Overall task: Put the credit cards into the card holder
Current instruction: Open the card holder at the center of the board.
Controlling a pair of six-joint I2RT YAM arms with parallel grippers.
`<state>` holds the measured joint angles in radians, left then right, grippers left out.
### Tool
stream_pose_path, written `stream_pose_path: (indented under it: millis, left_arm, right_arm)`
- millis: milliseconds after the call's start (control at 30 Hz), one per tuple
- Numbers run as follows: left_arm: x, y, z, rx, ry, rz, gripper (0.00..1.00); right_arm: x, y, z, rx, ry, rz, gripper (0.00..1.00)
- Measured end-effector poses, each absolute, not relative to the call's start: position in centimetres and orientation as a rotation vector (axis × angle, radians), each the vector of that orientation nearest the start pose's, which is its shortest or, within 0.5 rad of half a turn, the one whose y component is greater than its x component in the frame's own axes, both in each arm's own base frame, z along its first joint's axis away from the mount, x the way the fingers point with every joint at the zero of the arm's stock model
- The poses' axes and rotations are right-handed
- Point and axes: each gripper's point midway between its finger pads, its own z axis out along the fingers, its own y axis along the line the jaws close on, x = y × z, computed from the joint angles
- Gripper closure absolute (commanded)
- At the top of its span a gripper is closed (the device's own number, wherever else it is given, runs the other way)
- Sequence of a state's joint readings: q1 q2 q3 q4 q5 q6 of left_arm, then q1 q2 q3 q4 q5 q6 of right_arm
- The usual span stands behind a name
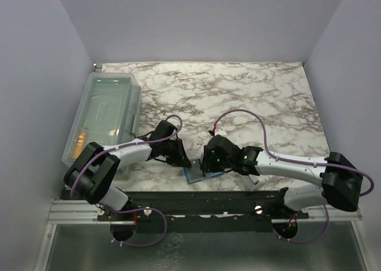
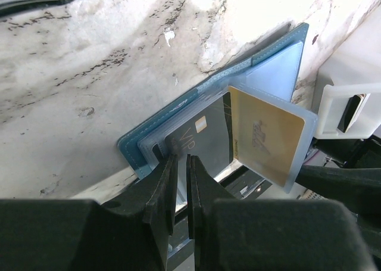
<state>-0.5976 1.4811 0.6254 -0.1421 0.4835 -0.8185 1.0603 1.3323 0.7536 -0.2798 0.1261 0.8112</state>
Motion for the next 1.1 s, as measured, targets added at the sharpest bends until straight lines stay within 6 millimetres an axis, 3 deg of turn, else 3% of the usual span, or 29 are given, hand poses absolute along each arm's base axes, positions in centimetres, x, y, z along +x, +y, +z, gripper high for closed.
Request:
stream_pose_path:
  millis: [100,300,467,900,1100]
  left_arm:
    - [18.3,-25.6,3.5,-0.107,2.826,-1.069,0.81]
    - [18.2,-25.6,3.6,-0.105,2.824,-1.074,0.79]
    - [18.1,-25.6,4.2,-0.101,2.813,-1.089,0.79]
    - [18.1,-25.6,4.3,-0.101,2.813,-1.092,0.79]
    - [18.1,-25.6,4.3,-0.1,2.813,-1.094,0.79]
  right_arm:
    - [15.9,29.9,7.7,-0.257,2.528,0.668,0.73]
    - [15.7,30.9,7.4,-0.297,2.529,0.711,0.72]
    - [15.2,31.3,6.2,-0.333,2.565,0.714,0.67]
    - [15.3,31.7,6.6,-0.351,2.554,0.73,0.55]
    - [15.2,31.5,6.3,-0.363,2.571,0.712,0.43]
